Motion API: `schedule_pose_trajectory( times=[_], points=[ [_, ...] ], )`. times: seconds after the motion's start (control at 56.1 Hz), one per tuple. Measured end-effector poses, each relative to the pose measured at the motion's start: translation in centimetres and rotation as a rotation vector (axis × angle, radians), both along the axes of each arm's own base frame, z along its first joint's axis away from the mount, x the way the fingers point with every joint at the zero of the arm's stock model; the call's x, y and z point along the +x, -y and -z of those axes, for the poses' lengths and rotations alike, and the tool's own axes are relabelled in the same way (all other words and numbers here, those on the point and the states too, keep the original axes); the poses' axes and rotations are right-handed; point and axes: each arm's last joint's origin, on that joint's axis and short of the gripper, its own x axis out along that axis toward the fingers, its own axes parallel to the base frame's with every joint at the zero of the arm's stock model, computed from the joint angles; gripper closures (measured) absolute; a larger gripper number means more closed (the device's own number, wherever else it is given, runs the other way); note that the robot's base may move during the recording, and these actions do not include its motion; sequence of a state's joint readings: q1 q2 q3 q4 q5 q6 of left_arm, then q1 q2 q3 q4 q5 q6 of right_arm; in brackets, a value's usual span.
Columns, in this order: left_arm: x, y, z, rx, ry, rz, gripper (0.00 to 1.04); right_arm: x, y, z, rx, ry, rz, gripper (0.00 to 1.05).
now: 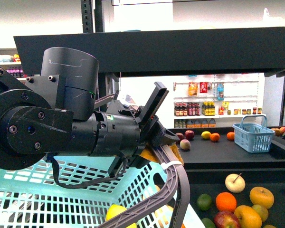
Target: Pick lemon from shelf
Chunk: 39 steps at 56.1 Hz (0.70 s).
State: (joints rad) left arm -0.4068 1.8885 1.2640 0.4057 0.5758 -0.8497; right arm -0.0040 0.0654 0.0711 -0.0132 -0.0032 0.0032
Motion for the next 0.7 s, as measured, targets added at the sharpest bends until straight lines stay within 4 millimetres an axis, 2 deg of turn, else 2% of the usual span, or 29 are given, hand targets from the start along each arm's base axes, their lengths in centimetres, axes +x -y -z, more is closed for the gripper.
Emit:
schedule_pose_trajectory(
  times=[0.339, 0.553, 0.696],
  points=[
    [0.0, 0.0, 0.0, 0.000, -0.001, 0.000, 0.97, 0.0, 0.0, 1.4, 0.000, 0.006, 0.000, 1.02],
    [0.0, 0.0, 0.0, -0.001, -0.001, 0.000, 0.97, -0.1, 0.0, 1.3, 0.000, 0.013, 0.002, 1.02],
    [0.0, 0.0, 0.0, 0.000, 0.000, 0.000, 0.97, -0.1, 0.0, 1.3, -0.001, 0.014, 0.002, 0.77]
  ],
)
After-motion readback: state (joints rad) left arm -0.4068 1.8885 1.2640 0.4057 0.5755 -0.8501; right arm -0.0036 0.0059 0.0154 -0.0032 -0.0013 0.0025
